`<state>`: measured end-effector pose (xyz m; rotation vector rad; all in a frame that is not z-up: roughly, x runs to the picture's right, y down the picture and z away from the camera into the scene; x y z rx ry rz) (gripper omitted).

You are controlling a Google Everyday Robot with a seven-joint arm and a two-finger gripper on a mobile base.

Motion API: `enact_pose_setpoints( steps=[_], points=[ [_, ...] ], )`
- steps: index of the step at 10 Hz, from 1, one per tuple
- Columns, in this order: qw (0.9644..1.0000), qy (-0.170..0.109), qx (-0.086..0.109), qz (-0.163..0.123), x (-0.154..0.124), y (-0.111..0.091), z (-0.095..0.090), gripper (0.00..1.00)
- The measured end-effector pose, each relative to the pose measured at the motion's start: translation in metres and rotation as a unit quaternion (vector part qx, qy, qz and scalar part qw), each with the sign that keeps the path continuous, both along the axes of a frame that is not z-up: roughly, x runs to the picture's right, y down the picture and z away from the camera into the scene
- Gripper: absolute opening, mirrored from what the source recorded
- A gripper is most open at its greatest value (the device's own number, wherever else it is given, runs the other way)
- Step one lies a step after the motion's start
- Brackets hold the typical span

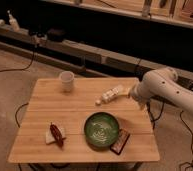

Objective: Place the eraser in the ceramic cup

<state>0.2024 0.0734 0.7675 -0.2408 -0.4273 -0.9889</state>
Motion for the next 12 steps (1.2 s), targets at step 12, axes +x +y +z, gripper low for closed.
enact_pose_setpoints(
  steps=[12],
  points=[
    [0.9697,-0.029,-0.240,0.037,0.010,0.095,-0.055,0.80]
  ],
)
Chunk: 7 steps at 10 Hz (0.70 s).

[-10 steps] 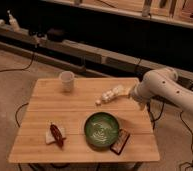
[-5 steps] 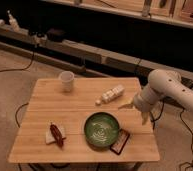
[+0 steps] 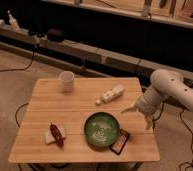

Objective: Place the eraser in the ceramic cup

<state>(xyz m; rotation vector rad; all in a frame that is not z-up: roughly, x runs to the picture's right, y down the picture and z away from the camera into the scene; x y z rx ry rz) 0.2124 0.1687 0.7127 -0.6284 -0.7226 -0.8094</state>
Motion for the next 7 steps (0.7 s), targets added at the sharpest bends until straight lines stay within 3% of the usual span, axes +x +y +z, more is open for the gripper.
enact_pose_setpoints(
  steps=[2,3,5,7],
  points=[
    [0.9965,0.062,-0.047,-0.030,0.022,0.021,0.008,0.80],
    [0.9942,0.082,-0.059,-0.037,0.028,0.026,0.009,0.80],
    [0.9891,0.118,-0.075,-0.048,0.034,0.036,0.017,0.80],
    [0.9879,0.124,-0.080,-0.048,0.018,0.049,0.033,0.80]
  ],
)
